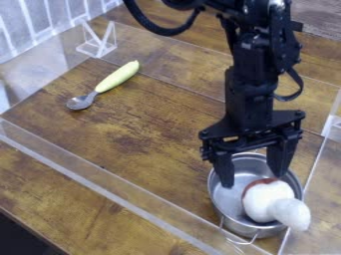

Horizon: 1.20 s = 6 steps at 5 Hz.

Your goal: Remove the mushroom from the silver pot and put it on the table

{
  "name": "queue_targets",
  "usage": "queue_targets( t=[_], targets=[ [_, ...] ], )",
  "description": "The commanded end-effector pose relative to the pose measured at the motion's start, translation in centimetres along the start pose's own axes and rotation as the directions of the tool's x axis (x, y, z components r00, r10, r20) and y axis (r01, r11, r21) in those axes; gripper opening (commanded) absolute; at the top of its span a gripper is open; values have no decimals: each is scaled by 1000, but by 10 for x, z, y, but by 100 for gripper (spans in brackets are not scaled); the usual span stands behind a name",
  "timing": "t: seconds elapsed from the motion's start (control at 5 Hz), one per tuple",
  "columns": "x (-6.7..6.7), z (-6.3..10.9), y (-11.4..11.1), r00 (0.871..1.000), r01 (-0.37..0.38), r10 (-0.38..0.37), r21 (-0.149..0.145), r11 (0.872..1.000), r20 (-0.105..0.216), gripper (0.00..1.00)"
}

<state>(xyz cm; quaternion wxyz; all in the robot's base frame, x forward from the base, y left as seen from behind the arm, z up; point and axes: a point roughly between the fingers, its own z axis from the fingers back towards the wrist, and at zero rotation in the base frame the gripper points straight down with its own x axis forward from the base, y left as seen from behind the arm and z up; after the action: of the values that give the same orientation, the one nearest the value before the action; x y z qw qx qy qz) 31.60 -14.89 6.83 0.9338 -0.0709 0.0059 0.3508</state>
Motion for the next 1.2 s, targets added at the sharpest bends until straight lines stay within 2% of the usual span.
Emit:
queue_targets(
  t=[0.0,1.0],
  targets=[
    [10,14,-8,999,2,0,-48,999,32,100],
    [28,12,-16,999,-11,15,-67,998,49,100]
  ],
)
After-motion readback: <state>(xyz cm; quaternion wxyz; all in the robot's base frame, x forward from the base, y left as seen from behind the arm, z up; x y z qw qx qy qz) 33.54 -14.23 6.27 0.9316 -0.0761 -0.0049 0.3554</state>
